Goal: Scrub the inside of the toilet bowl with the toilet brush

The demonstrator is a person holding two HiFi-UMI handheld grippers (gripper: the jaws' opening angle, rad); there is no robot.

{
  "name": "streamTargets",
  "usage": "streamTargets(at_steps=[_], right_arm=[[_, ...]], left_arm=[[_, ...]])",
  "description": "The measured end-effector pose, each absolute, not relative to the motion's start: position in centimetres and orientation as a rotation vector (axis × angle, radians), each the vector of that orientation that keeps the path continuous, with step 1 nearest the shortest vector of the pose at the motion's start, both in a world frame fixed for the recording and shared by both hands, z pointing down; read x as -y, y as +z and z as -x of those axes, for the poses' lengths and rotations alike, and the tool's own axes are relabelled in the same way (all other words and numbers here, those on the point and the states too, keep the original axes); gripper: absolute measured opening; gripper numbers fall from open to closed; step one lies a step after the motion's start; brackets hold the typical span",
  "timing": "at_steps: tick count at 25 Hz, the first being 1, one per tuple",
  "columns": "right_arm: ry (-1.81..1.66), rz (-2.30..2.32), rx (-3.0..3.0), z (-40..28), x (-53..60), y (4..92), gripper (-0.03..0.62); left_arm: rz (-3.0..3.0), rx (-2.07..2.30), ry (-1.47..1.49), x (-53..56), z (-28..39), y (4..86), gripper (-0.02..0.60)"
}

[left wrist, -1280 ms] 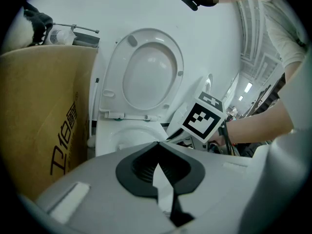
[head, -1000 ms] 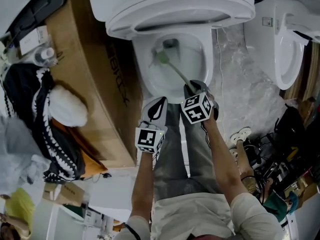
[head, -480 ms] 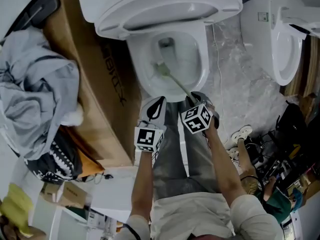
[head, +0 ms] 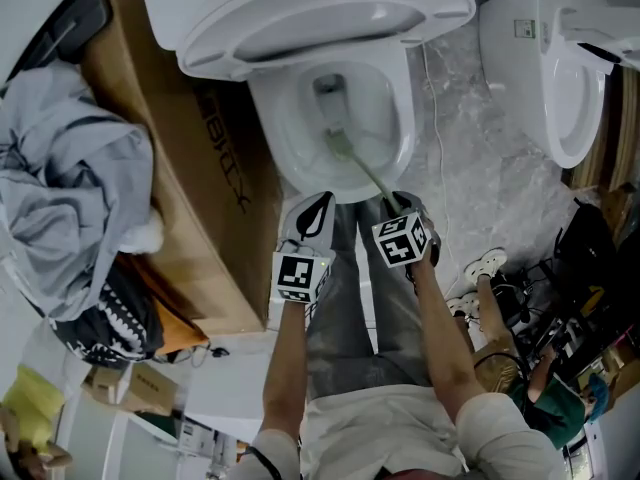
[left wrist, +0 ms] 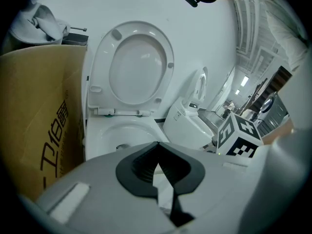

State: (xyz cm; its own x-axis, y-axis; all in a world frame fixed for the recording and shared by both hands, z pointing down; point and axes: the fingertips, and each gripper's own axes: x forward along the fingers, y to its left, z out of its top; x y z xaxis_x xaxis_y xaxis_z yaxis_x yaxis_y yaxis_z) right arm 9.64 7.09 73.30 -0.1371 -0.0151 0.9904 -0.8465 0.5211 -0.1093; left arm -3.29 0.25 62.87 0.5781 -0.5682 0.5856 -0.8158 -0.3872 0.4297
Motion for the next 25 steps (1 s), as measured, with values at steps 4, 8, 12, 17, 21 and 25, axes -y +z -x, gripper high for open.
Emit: streamTargets(at_steps=[4, 8, 12, 17, 21, 25], right_arm=[[0.856, -0.779, 1.534, -9.5, -6.2, 74.4, 0.092], [0.853, -0.793, 1.524, -9.4, -5.1, 75.6, 0.092], [0.852, -0.807, 1.501, -9.3, -3.8, 77.2, 0.092], [0.852, -0.825, 1.476, -9.0, -1.2, 79.4, 0.092], [0.839, -0.837, 1.477, -8.1, 1.2, 80.6, 0.092], [0.822, -0.841, 1.481, -7.4, 3.0, 81.3, 0.092]], left_arm=[[-2.107, 1.089, 0.464, -0.3, 3.1, 63.2, 0.018], [-2.119, 1.094, 0.473, 0.2, 3.4, 63.4, 0.018], [-2.113, 1.096, 0.472, 0.5, 3.8, 63.5, 0.018], [-2.124, 1.104, 0.468, 0.9, 4.4, 63.3, 0.02], [-2.122, 1.113, 0.465, 0.8, 5.0, 63.4, 0.018], [-2.12, 1.119, 0.467, 0.8, 5.4, 63.5, 0.018]])
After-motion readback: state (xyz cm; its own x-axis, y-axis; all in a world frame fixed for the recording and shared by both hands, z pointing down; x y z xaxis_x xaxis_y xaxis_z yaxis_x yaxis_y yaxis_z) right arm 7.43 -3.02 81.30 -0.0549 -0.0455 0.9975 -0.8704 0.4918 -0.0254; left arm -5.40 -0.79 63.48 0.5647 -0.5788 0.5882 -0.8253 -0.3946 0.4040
